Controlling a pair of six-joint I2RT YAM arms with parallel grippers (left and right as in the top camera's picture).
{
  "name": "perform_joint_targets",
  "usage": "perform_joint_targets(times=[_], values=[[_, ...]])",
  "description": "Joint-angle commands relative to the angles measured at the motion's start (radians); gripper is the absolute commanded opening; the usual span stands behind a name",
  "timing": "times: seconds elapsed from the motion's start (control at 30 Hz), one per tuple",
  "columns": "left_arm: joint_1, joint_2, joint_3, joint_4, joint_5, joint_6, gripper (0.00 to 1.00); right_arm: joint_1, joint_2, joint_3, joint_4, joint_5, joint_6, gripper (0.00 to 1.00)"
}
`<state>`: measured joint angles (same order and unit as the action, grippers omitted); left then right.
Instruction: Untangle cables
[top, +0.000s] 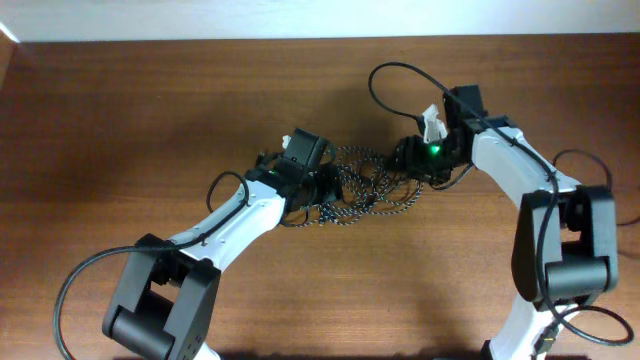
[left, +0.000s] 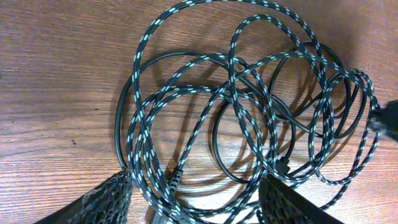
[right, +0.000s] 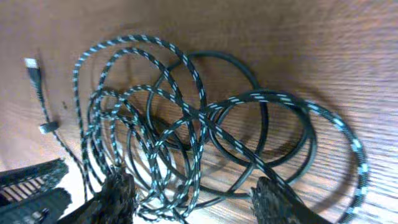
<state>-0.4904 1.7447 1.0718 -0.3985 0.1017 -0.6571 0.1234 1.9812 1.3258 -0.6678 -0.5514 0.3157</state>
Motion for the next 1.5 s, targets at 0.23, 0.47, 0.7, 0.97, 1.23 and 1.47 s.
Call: perform_joint_targets(times=[0.23,0.47,0.7,0.97,1.23,1.47], values=[[0.000,0.006,0.006,-0.006,0.008,-0.013,0.73,0.002,0.082,-0.003,-0.052,0.321,0.204,0.56],[0.000,0.006,0.006,-0.006,0.007,-0.012,0.90,0.014,0.080,0.015,-0.088,0.360,0.097,0.04],[0.000,0.006,0.006,-0.005,-0.037,-0.013,0.64,0.014,-0.579,0.055,-0.178,-0.003,-0.058,0.04],[0.051,-0.015,0.008,0.044,0.241,0.092,0.62,0.014,-0.645,0.055,-0.120,-0.395,-0.046,0.04],[0.485,-0.501,0.008,-0.209,0.512,0.377,0.82,0.029,-0.645,0.055,0.091,-0.520,-0.076,0.04],[0.455,-0.524,0.008,-0.337,0.512,0.425,0.87,0.027,-0.645,0.055,0.143,-0.555,-0.076,0.04]])
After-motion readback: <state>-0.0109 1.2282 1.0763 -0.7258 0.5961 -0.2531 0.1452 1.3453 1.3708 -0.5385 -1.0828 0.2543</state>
